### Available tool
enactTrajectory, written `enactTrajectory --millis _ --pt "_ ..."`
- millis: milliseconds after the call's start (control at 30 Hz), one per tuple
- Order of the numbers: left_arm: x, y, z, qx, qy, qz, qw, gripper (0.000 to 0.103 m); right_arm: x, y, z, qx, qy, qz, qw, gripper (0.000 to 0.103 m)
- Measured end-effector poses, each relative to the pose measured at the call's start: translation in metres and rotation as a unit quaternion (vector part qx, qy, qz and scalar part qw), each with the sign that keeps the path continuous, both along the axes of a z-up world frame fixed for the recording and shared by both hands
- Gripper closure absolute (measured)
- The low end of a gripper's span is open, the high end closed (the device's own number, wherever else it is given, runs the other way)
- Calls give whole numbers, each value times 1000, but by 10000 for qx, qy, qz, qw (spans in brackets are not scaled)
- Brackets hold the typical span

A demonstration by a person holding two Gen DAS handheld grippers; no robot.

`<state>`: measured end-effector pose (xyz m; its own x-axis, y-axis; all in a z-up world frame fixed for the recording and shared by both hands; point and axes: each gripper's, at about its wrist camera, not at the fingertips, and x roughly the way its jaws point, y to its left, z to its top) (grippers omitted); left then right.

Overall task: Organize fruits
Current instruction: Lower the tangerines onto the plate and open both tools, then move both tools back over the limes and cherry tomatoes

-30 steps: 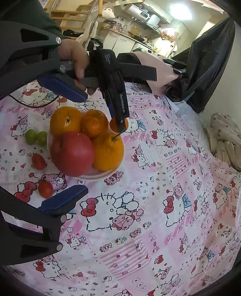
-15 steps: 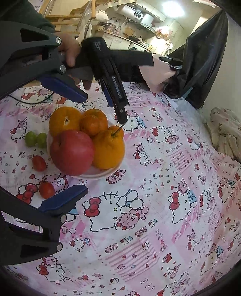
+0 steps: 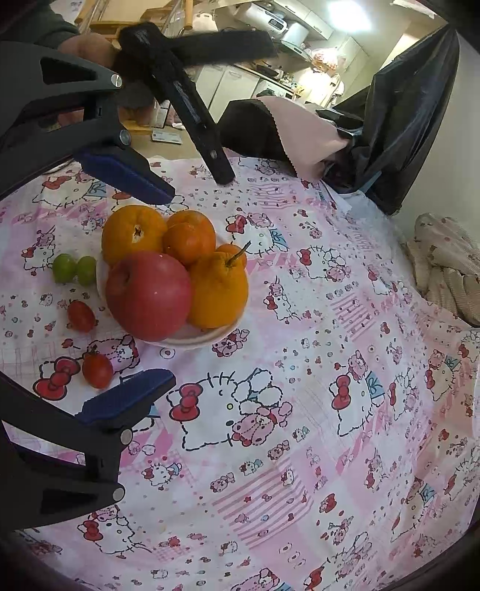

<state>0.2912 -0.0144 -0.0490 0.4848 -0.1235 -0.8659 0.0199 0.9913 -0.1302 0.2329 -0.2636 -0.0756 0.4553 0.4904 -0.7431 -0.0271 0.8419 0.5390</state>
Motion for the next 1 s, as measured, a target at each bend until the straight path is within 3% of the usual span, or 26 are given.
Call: enactTrajectory --millis 533,600,667,1000 --pt "-72 23 32 -139 -653 102 9977 27 -25 1 17 -463 -464 176 9977 10" --pt "-81 25 34 -140 -724 129 9972 21 -27 -1 16 -465 -445 166 9978 10" --pt "-89 27 34 -169 -742 148 9970 15 -30 -3 15 -472 -431 148 9978 10" --pt "-113 28 26 -24 -672 414 9969 14 -46 -16 14 -630 -401 44 9972 10"
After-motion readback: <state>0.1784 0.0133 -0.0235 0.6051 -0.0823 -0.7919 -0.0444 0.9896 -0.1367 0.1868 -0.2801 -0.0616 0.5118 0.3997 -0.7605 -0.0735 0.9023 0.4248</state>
